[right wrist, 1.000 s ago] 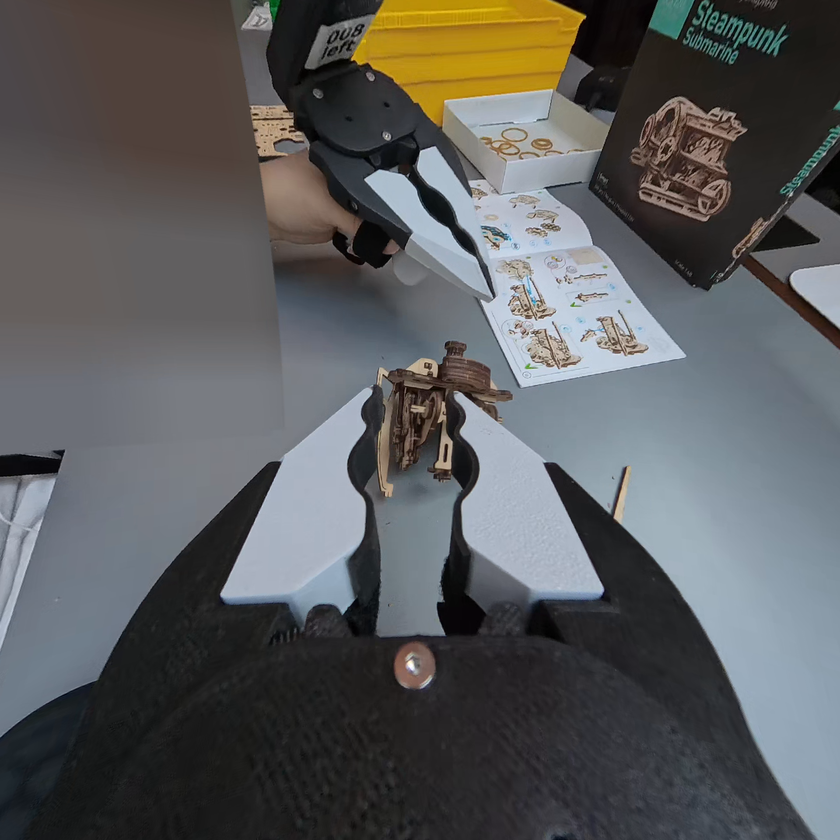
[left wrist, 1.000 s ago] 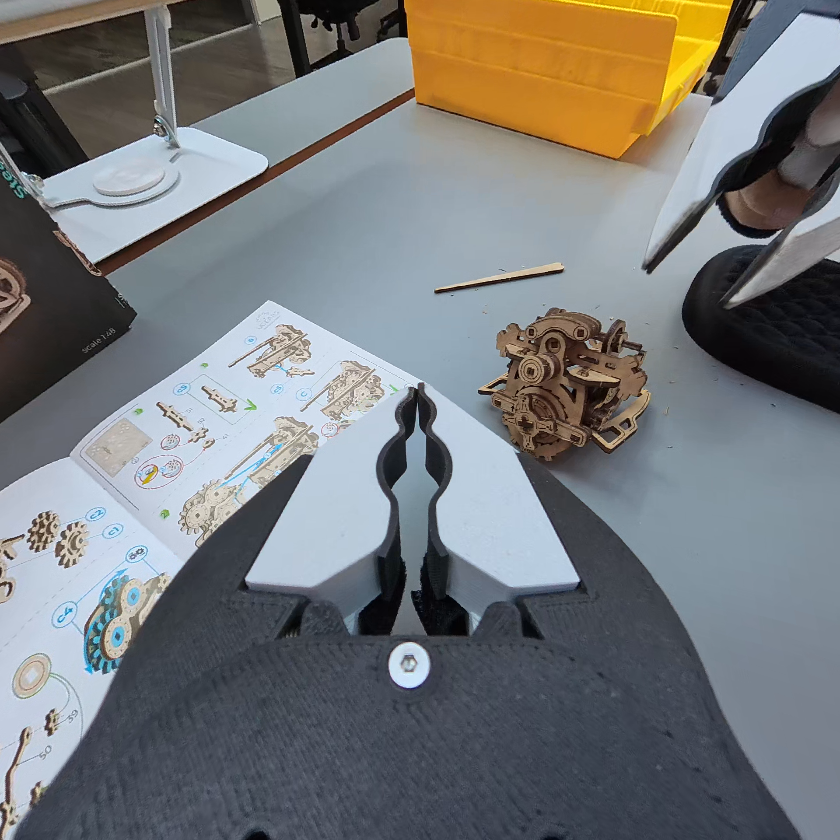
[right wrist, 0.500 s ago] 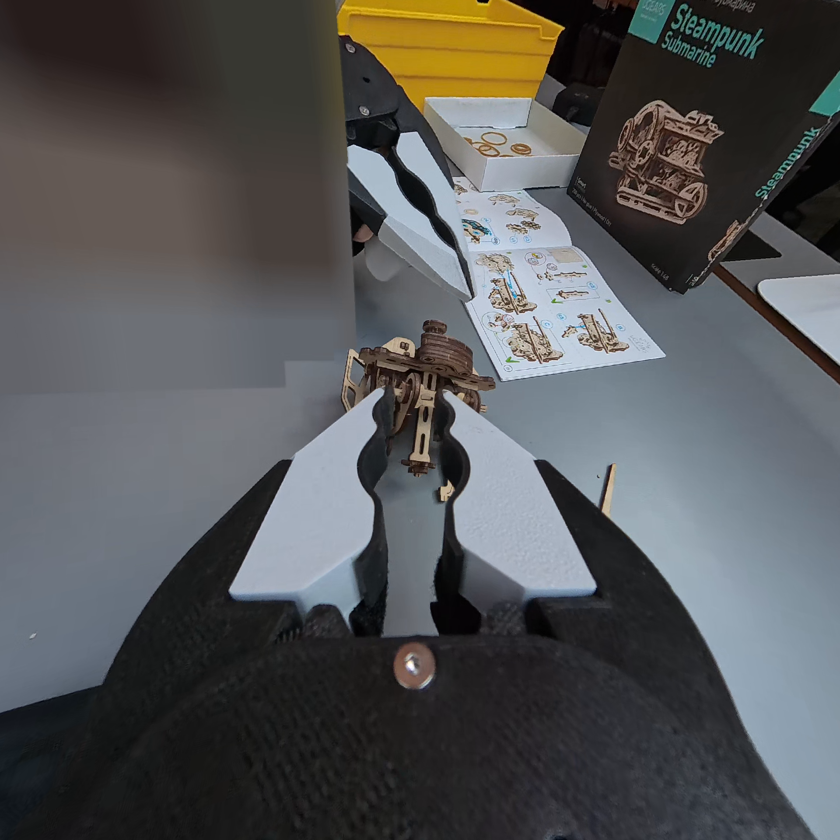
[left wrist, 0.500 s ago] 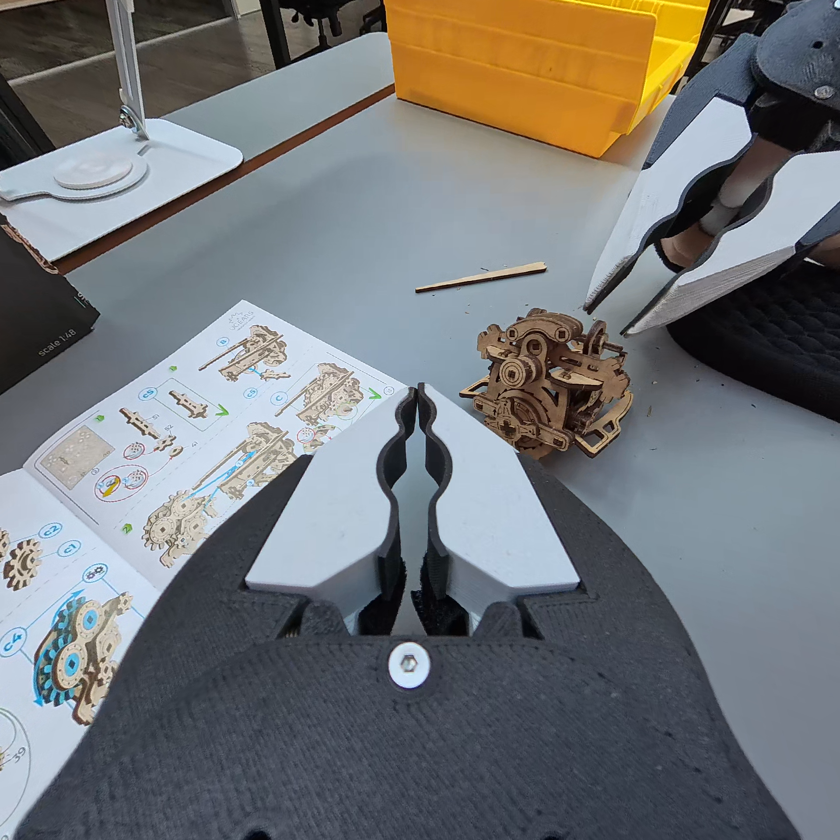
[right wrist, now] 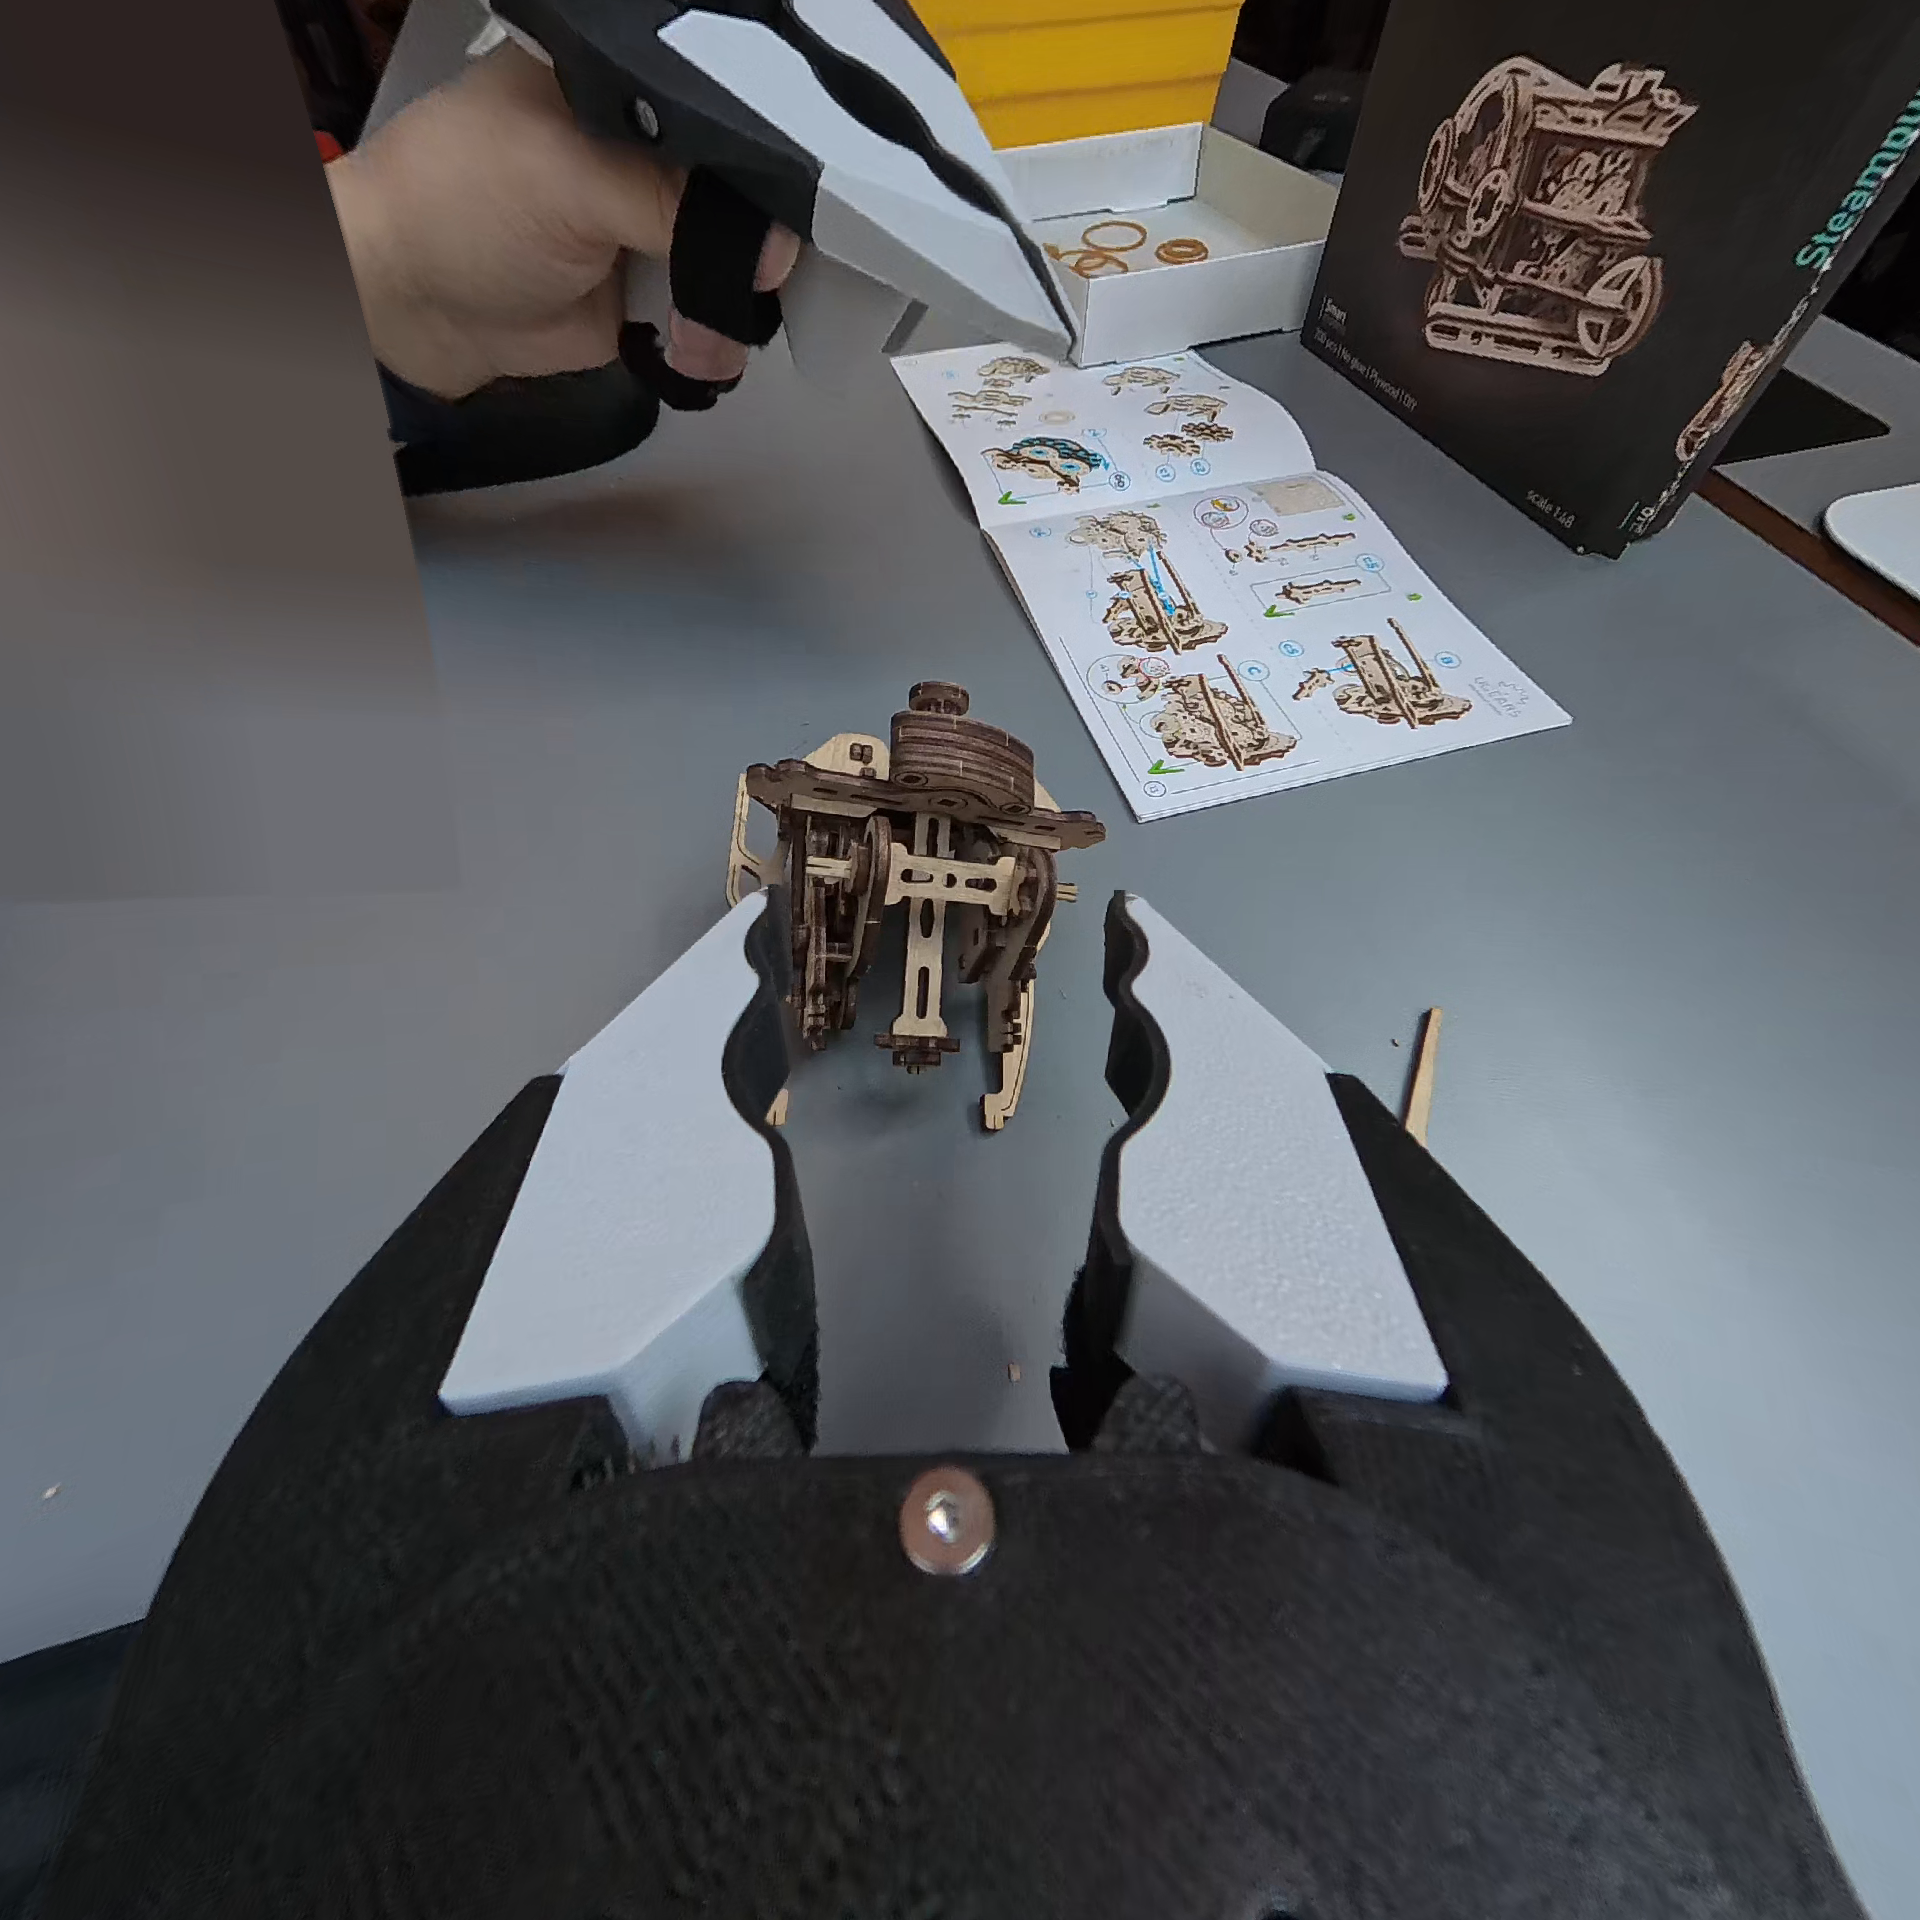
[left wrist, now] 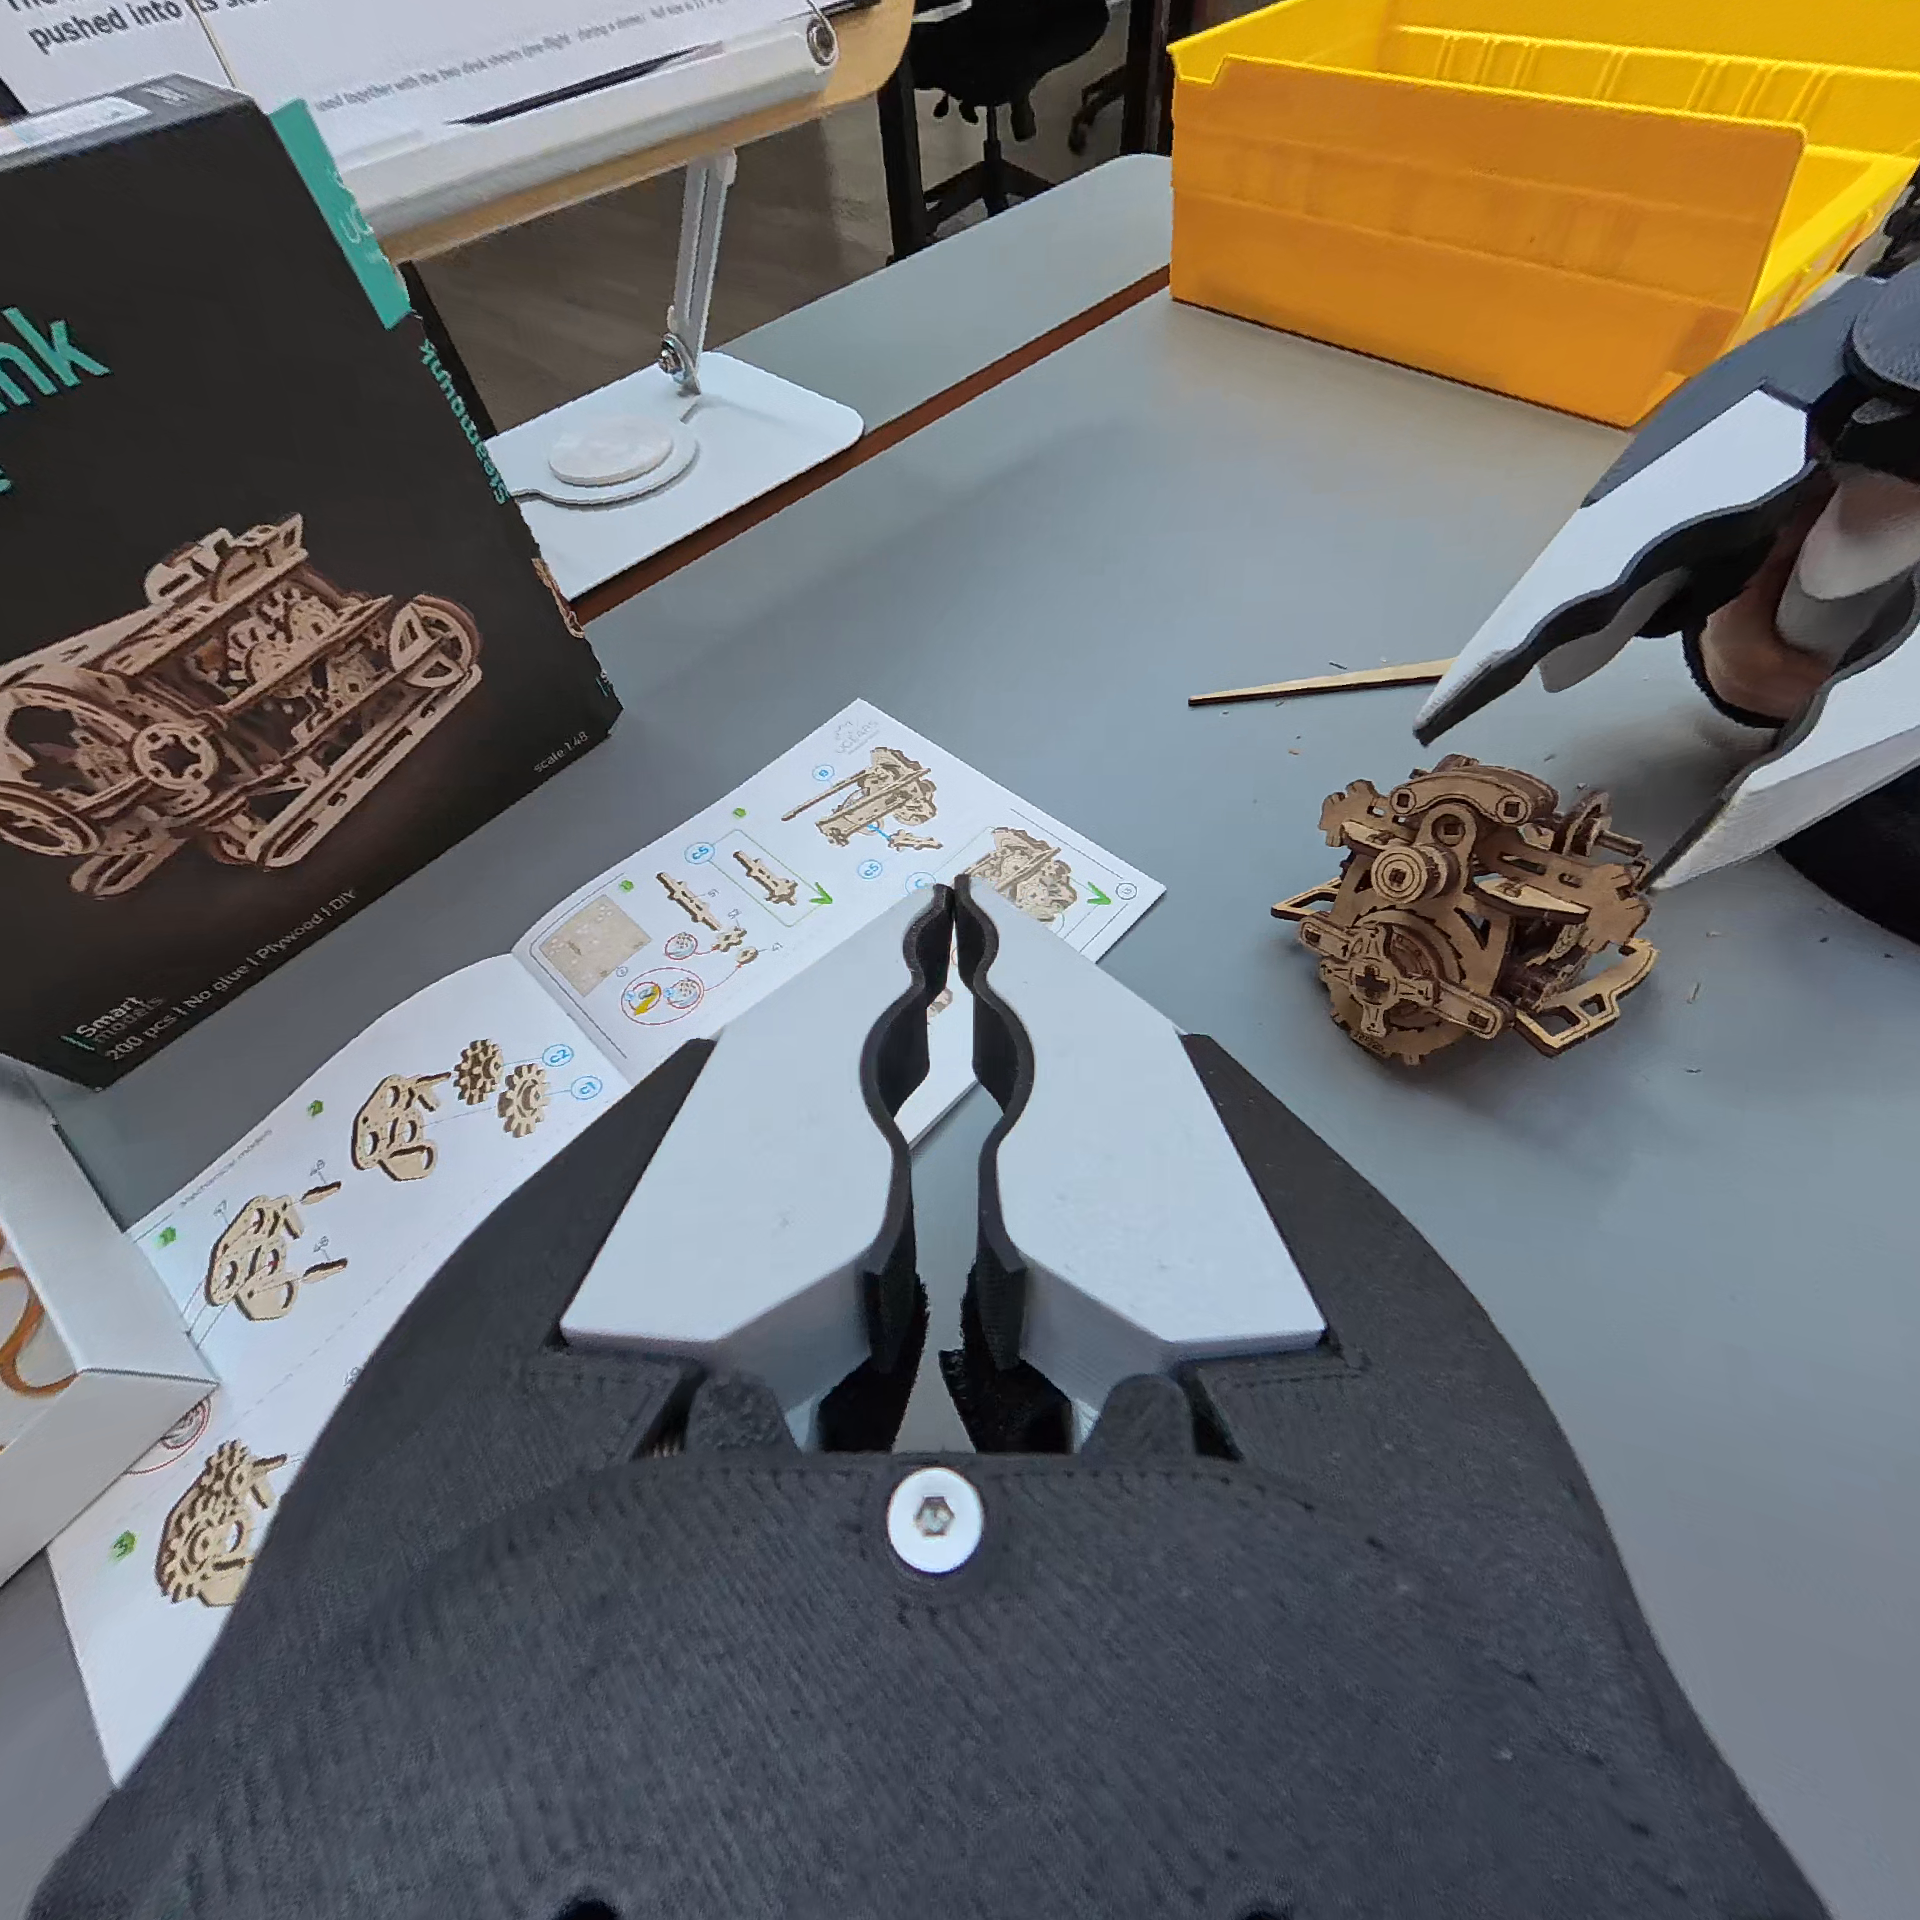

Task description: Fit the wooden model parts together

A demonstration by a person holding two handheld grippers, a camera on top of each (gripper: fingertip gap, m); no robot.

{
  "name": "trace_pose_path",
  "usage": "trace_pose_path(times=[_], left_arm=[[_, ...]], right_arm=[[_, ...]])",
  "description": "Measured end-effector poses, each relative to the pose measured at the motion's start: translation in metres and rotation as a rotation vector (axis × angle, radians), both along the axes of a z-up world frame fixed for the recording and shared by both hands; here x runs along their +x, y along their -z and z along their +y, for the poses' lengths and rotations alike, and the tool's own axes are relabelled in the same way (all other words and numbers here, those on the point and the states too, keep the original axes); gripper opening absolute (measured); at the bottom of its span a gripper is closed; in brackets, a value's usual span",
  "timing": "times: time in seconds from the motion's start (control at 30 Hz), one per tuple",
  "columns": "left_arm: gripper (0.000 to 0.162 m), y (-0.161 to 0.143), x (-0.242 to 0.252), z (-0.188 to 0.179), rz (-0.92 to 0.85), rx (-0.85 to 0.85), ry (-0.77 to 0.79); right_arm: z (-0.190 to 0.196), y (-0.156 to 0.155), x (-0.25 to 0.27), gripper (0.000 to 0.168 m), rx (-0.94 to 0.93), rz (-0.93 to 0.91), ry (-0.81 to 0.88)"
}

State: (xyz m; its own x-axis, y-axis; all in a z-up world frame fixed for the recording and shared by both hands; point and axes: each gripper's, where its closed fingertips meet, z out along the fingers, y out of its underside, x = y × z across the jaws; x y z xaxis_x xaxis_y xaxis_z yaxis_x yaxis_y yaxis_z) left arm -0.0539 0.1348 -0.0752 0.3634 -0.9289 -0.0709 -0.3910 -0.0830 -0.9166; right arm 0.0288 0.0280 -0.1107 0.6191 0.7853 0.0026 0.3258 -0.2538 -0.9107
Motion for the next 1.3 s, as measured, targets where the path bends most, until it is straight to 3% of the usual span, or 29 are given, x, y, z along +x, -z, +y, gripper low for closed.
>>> trace_pose_path(times=[0.03,0.23,0.73,0.93,1.1,1.3], left_arm=[[0.000,-0.003,-0.002,0.002,-0.012,-0.005,-0.007],[0.000,-0.011,-0.005,0.002,-0.070,-0.044,-0.009],[0.000,-0.002,0.002,-0.004,-0.024,-0.019,0.019],[0.003,-0.009,0.028,-0.047,-0.119,-0.087,0.235],[0.010,-0.014,0.041,-0.080,-0.134,-0.036,0.390],[0.008,-0.009,0.054,-0.110,-0.050,0.075,0.558]], right_arm=[[0.000,0.003,0.000,0.059,-0.007,-0.017,-0.005],[0.001,0.007,-0.001,0.052,-0.048,-0.002,-0.013],[-0.002,0.006,-0.004,0.039,-0.189,0.136,-0.087],[-0.003,0.000,-0.003,0.032,-0.169,0.159,-0.092],[-0.006,-0.009,-0.001,0.032,-0.062,0.091,-0.071],[-0.008,-0.008,-0.002,0.025,0.007,0.008,-0.061]])
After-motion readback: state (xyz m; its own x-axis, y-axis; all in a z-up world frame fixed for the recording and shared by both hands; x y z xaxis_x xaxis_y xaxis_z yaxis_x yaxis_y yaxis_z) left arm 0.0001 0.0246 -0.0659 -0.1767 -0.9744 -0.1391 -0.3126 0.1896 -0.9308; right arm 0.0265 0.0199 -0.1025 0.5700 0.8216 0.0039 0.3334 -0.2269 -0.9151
